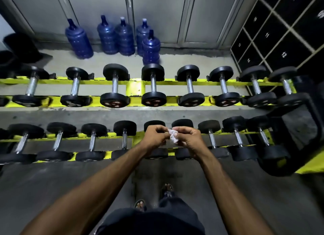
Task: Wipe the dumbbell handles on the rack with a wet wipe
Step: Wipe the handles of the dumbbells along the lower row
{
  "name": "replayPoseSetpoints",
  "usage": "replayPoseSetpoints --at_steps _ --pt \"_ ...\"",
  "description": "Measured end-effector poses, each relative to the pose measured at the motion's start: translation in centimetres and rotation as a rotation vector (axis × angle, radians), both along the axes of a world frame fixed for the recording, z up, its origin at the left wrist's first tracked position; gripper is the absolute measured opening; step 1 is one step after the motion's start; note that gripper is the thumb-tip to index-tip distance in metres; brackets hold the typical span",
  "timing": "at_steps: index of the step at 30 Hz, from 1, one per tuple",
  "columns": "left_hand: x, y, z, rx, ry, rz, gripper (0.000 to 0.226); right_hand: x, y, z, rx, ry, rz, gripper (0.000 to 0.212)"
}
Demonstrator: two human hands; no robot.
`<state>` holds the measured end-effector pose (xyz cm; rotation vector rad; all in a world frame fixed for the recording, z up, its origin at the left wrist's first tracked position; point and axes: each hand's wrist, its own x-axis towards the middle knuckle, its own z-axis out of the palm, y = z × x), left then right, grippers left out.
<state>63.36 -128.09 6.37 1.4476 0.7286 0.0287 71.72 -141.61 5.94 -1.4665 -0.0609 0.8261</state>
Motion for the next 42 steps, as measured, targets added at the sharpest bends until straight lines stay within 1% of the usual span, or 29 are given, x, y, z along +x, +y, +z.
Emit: replayPoseSetpoints --at_steps 2,4,8,10,11,13,14,16,18,21,23,26,29,31,33,36,39,42 --pt "-0.3 0.1 0.3 0.095 -0.051 0.004 0.009 -0.4 0.2 0.4 -0.016 0.008 -0.066 0.015" --pt "-0.3 0.1 0.2 0.145 -0.088 -0.016 0.012 -0.5 0.4 0.5 -0.024 0.057 -0.154 0.015" --pt "-0.3 -0.1 0.3 0.229 -0.131 -0.14 0.024 -0.3 0.5 0.6 0.011 0.173 -0.236 0.015" --pt "-0.1 -0.1 0.2 0.209 -0.151 -0.168 0.026 0.0 0.3 0.8 0.05 0.215 -0.23 0.019" --pt "0.0 -0.1 0.1 0.205 -0.151 -0.158 0.032 0.2 0.1 1.0 0.071 0.228 -0.205 0.021" --pt "0.6 -0.2 0.2 0.211 -0.143 -0.098 0.04 1.0 -0.6 1.8 0.099 0.229 -0.105 0.024" --pt "0.8 -0.2 0.2 0.213 -0.141 -0.074 0.041 1.3 -1.0 2.1 0.104 0.216 -0.043 0.026" --pt "2.1 -0.6 0.3 0.219 -0.129 -0.068 0.032 2.4 -2.2 2.5 0.073 0.143 0.053 0.032" --pt "3.4 -1.2 0.8 0.212 -0.107 -0.089 0.019 3.3 -2.6 2.5 0.025 0.069 0.047 0.032" --pt "6.5 -3.4 1.5 0.212 -0.105 -0.086 0.013 5.6 -4.2 2.5 0.001 0.07 -0.043 0.019" --pt "8.4 -5.1 1.8 0.196 -0.099 -0.066 0.008 7.6 -5.6 2.3 -0.054 0.072 -0.048 0.012" --pt "10.6 -6.7 1.5 0.126 -0.086 -0.104 0.01 10.1 -7.5 1.8 -0.113 0.059 -0.03 0.008" --pt "12.5 -8.1 0.9 0.043 -0.09 -0.144 0.02 12.2 -8.9 1.6 -0.067 0.096 -0.071 0.008" --pt "13.6 -9.0 0.4 0.005 -0.093 -0.097 0.019 13.2 -9.7 1.6 -0.037 0.114 -0.077 0.01" --pt "14.5 -9.8 0.3 -0.028 -0.083 -0.02 0.012 14.3 -10.3 1.4 -0.026 0.119 -0.091 0.012" --pt "15.5 -10.8 0.2 -0.051 -0.059 0.07 0.007 15.5 -10.7 1.2 -0.023 0.101 -0.107 0.01" --pt "16.3 -11.3 -0.3 -0.052 -0.041 0.103 0.001 16.5 -10.8 0.7 -0.008 0.065 -0.076 0.007" --pt "17.1 -11.0 -1.2 -0.016 -0.012 0.139 0.006 17.4 -10.5 0.1 0.004 0.056 -0.015 0.008"
